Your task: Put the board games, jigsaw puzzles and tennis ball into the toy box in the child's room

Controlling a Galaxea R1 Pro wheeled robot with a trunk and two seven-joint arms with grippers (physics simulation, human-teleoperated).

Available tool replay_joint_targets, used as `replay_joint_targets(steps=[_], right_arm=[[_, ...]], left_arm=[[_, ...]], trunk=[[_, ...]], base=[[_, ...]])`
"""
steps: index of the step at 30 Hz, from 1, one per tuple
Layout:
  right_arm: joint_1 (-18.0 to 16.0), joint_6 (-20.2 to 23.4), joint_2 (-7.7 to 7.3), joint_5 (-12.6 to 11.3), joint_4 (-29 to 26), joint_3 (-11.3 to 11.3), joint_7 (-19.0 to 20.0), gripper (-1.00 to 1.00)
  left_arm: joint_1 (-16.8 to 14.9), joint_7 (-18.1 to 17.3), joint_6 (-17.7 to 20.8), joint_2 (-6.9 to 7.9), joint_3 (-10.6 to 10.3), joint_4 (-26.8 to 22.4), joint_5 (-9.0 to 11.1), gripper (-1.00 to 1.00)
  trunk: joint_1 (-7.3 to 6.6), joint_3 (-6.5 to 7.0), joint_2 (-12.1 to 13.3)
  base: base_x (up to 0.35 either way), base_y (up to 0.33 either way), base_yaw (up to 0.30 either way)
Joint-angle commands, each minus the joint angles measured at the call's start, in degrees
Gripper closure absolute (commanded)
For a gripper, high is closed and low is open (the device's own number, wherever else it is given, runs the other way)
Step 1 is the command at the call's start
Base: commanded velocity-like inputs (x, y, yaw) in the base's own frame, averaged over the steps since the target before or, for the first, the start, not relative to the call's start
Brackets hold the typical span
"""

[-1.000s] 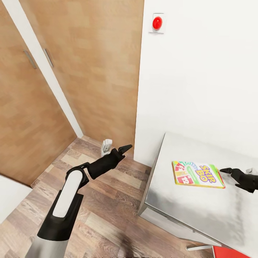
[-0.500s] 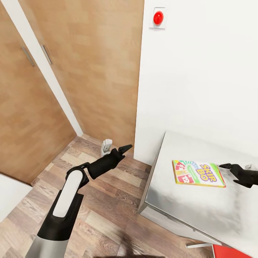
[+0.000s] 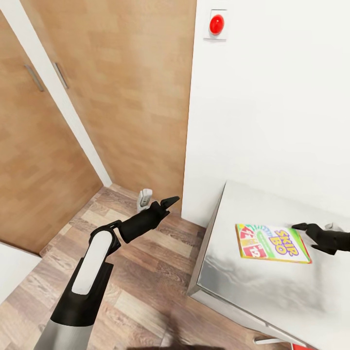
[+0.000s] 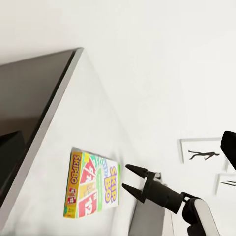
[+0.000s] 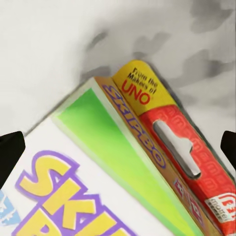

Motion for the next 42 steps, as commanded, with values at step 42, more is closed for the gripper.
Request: replay_joint_targets(steps=[42], right_arm=[[0.8,1.1,0.29,-0.7,0.6,0.7,-0.6,-1.0]], left_arm=[[0.0,0.6,0.2,0.03,0.0,-0.1,0.6,-1.0]], trunk=[[0.04,0.07,-0.1]], base=[[0.007,0.0,0.041]])
